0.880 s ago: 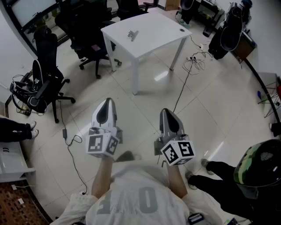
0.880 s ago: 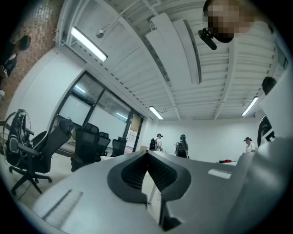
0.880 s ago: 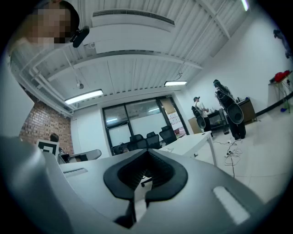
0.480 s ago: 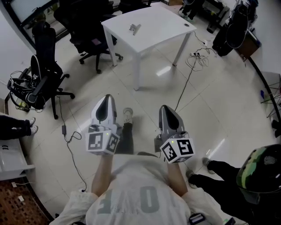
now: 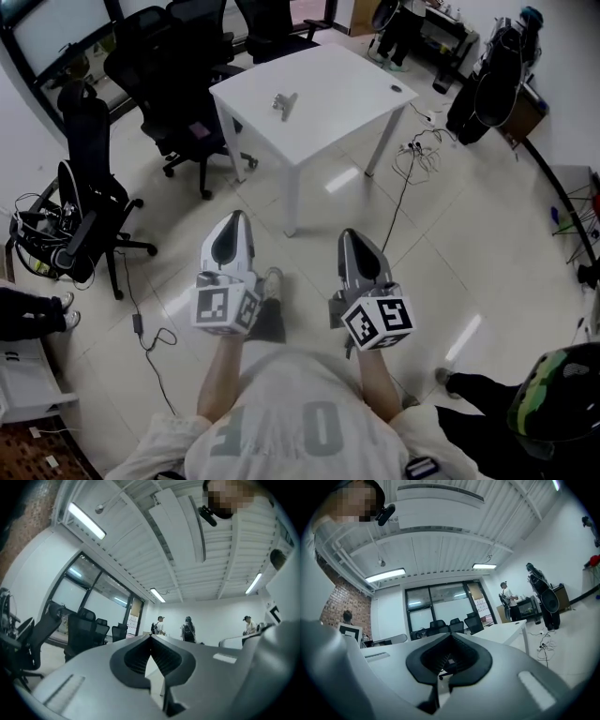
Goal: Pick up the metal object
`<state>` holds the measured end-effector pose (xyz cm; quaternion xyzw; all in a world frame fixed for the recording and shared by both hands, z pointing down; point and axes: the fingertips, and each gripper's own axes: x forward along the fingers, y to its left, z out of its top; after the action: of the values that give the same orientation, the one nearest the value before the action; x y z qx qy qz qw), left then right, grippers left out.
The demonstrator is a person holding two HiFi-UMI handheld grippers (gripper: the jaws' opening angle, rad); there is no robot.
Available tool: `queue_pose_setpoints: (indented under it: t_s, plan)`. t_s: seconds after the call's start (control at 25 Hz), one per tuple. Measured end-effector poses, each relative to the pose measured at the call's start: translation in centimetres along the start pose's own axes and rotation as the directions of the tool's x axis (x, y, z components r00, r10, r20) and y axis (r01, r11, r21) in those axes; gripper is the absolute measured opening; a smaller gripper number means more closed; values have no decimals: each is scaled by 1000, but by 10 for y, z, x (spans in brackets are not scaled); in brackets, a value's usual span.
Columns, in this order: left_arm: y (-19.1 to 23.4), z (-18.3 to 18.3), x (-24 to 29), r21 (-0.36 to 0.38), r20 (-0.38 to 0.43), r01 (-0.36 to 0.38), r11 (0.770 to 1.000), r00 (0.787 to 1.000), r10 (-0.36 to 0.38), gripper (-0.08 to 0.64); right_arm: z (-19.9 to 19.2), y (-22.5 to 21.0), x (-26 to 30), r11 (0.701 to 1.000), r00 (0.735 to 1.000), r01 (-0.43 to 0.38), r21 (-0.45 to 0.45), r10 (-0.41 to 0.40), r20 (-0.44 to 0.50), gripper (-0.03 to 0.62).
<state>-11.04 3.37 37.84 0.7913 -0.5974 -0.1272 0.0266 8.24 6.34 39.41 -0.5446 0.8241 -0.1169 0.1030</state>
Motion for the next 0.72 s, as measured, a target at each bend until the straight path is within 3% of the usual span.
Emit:
queue_pose_setpoints:
  t_s: [0.12,0.32,0.48,0.72]
  plan:
    - [1,-2,37,59,-34,47,997,998,-45,0,6,0,43,1000,1000,-9,-5,9,-1,12]
    - [26,-9,109,25,-59,78,997,995,-76,0,12,-3,119,999,1000,-14,-32,13,-25,12]
    - [46,-18,171,54,-75,105,993,992,-101,0,11,-25,185,1000,999,5,-20,-6,-47,12]
    - [94,-47,265,-14,-116,119,993,986,-120,0,-2,-46,269,1000,996,23,-16,-24,-81,12]
